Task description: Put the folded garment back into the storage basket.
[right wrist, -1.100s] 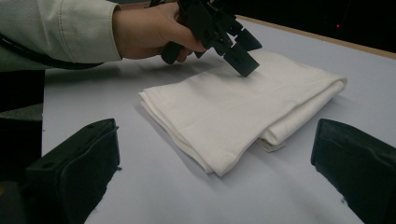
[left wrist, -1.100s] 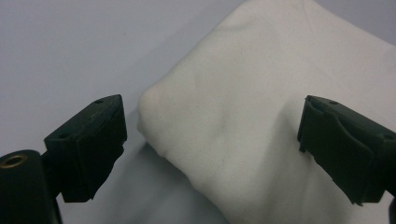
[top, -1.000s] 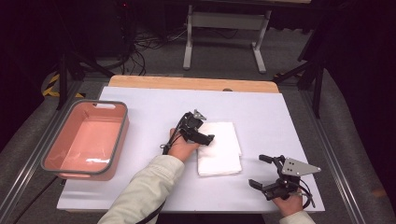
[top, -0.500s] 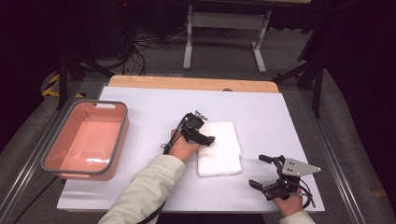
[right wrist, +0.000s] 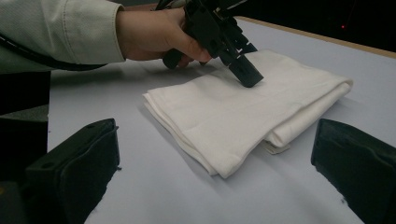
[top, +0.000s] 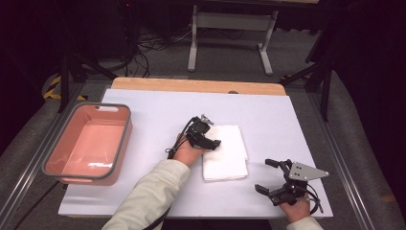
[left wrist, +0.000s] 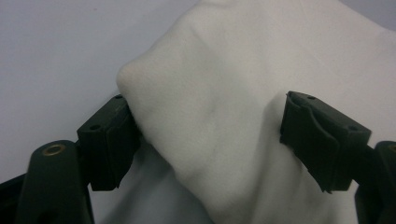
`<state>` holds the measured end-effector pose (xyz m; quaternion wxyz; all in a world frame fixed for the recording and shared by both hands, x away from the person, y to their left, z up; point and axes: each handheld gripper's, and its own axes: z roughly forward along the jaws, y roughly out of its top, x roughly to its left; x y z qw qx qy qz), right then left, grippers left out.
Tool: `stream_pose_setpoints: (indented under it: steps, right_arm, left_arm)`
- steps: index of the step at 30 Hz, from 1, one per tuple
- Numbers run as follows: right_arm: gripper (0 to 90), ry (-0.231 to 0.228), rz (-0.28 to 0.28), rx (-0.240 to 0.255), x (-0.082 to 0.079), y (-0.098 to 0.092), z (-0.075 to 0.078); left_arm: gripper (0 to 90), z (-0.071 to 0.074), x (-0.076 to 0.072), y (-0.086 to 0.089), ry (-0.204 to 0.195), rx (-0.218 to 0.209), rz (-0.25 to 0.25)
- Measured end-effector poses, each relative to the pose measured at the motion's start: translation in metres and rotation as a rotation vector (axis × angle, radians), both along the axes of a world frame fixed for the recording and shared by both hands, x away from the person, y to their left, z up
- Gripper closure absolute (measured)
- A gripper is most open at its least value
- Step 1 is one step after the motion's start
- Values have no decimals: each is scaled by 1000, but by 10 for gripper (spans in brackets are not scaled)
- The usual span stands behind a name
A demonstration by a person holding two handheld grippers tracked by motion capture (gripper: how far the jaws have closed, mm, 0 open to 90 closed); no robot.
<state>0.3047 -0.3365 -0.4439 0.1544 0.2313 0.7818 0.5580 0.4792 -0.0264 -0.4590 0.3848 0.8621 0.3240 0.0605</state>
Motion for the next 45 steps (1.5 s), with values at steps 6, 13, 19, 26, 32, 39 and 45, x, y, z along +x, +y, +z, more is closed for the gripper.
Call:
stream_pose_setpoints:
  steps: [6,13,19,26,32,39,45]
  right_arm:
    - [16,5,3,9,0,0,0]
    - [16,6,4,13,0,0,0]
    - [16,7,5,13,0,0,0]
    - [16,6,5,14,0,-1,0]
    - [16,5,5,14,0,-1,0]
    - [16,5,5,14,0,-1,0]
    - [16,1,4,18,0,-1,0]
  left_arm:
    - [355,0,-2,0,14,-27,-20]
    - [590,-3,-1,5,68,-106,-76]
    - [661,-3,-1,5,97,-130,-66]
    - [687,-2,-2,5,104,-136,-36]
    - [691,-4,-2,9,106,-173,-33]
    - [704,2,-6,10,72,-193,-39]
    - [710,12,-12,13,38,-221,-62]
